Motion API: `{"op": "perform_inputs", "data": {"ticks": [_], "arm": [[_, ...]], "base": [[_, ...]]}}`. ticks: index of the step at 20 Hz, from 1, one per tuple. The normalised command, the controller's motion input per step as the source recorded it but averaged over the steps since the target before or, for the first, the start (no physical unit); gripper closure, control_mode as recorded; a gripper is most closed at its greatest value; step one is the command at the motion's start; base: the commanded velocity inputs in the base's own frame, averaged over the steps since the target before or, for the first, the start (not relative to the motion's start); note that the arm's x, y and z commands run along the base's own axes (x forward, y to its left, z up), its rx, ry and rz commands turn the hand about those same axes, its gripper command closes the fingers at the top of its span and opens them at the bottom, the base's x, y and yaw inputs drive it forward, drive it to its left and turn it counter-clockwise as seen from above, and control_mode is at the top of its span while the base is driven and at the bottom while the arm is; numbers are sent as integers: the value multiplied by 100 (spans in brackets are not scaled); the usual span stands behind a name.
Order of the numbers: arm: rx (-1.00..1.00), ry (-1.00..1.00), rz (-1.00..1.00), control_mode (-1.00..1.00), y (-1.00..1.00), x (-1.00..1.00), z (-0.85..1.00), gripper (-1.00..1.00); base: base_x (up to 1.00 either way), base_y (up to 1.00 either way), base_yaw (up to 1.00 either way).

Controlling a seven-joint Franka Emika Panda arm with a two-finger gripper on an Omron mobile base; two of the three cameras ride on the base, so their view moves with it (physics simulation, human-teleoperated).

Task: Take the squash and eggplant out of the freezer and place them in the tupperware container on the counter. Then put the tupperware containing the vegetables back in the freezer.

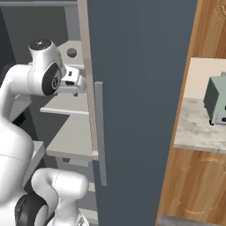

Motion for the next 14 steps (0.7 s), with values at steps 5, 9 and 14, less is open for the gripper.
{"op": "perform_inputs", "data": {"ticks": [5,9,14], "arm": [[0,-26,0,-100,5,-10,67,-100],[6,-21,5,-100,17,0,56,-100],[8,-4,11,-100,40,31,32,-100]], "base": [[0,0,0],[0,0,0],[0,0,0]]}}
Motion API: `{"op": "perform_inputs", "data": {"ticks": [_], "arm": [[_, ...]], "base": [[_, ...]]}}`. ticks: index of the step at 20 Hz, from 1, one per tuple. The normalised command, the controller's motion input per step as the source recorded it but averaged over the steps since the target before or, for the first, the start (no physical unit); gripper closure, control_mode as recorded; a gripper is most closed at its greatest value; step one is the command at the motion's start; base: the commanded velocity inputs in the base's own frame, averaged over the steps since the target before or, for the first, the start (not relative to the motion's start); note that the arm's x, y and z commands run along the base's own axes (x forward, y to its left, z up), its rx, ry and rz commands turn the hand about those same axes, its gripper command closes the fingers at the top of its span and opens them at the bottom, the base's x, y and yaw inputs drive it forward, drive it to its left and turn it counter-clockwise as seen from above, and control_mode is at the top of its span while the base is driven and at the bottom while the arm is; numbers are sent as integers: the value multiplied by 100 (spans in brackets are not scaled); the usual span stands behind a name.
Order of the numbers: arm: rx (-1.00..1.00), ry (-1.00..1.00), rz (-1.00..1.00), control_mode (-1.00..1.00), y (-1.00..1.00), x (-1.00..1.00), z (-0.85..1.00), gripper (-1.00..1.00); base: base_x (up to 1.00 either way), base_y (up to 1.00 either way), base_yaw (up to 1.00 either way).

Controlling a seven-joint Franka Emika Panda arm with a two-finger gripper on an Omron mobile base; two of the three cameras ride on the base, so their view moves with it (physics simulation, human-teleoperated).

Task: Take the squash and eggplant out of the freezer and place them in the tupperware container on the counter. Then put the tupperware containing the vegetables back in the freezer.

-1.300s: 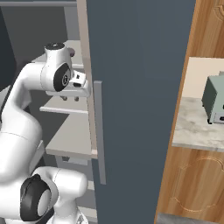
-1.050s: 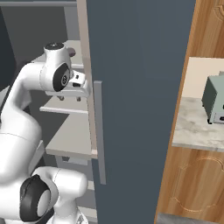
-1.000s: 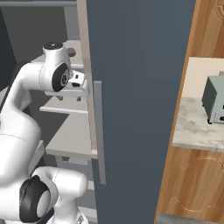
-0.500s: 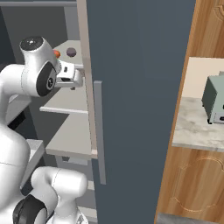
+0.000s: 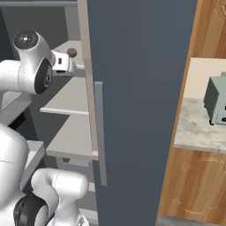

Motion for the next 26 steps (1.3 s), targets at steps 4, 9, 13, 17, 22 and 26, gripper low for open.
{"op": "perform_inputs", "data": {"ticks": [4,9,13,17,22,26], "arm": [[5,0,10,-100,40,57,21,-100],[3,0,10,-100,31,54,6,-100],[5,0,11,-100,43,59,0,-100],[7,0,11,-100,43,64,0,-100],[6,0,9,-100,39,58,0,-100],[0,0,2,-100,36,59,0,-100]], "base": [[0,0,0],[0,0,0],[0,0,0],[0,0,0],[0,0,0],[0,0,0]]}}
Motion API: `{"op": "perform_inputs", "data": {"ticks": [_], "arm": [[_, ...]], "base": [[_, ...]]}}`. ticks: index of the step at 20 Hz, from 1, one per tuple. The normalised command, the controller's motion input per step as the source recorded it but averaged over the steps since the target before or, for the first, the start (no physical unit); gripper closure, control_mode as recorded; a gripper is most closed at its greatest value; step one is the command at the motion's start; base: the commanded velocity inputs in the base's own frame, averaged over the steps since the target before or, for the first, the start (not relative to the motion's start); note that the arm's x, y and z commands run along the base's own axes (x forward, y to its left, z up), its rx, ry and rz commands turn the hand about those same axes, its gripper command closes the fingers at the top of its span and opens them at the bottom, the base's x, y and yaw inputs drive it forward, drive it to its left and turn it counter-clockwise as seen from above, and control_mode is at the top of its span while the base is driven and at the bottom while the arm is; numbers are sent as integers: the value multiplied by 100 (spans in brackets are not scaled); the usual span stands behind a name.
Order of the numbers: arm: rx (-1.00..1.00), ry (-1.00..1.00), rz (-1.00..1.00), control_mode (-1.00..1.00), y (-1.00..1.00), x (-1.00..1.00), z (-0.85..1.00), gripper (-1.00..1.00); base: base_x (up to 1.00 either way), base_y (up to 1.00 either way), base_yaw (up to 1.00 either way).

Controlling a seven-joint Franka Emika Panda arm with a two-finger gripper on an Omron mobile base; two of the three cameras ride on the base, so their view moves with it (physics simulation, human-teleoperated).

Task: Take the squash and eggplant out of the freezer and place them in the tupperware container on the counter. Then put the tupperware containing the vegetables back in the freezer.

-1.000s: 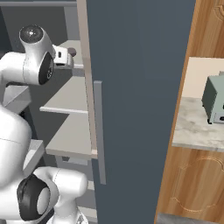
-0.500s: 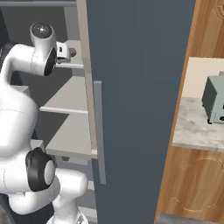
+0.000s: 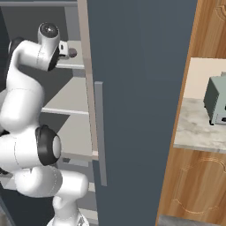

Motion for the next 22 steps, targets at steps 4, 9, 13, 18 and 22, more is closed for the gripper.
{"op": "perform_inputs", "data": {"ticks": [4,9,13,18,22], "arm": [[0,0,0,-100,32,55,0,-100],[0,0,0,-100,14,43,-5,-100],[0,0,0,-100,3,52,-23,-100],[-2,0,0,-100,3,42,-23,-100],[-1,0,0,-100,12,45,-11,-100]], "base": [[0,0,0],[0,0,0],[0,0,0],[0,0,0],[0,0,0]]}}
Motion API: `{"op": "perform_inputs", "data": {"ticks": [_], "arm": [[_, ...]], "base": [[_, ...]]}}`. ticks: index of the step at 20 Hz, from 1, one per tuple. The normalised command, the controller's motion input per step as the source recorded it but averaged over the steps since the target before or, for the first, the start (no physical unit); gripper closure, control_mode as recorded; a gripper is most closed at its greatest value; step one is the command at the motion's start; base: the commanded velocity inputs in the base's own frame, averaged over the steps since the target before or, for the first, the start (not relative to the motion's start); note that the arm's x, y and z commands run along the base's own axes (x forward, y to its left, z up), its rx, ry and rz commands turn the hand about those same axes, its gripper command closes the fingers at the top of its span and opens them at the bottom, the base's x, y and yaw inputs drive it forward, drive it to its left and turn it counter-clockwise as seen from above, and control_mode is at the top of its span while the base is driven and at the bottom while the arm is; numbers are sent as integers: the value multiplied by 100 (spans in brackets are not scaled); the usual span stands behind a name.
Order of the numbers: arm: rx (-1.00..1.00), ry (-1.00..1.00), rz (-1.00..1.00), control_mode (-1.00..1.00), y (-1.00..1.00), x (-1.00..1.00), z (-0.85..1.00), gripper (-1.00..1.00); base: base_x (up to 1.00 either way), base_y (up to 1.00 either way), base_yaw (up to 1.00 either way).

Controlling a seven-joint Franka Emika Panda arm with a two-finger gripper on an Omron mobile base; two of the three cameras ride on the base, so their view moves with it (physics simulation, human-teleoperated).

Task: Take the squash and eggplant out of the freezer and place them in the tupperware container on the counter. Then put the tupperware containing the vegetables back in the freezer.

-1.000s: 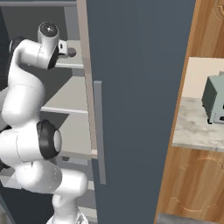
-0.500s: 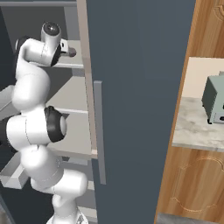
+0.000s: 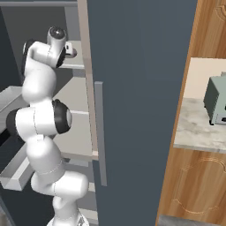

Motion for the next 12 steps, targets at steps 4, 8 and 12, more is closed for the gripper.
{"op": "perform_inputs", "data": {"ticks": [4,8,12], "arm": [[-1,0,0,-100,19,55,-6,-100],[0,0,0,-100,23,41,0,-100],[-1,0,0,-100,24,13,-4,-100]], "base": [[0,0,0],[0,0,0],[0,0,0]]}}
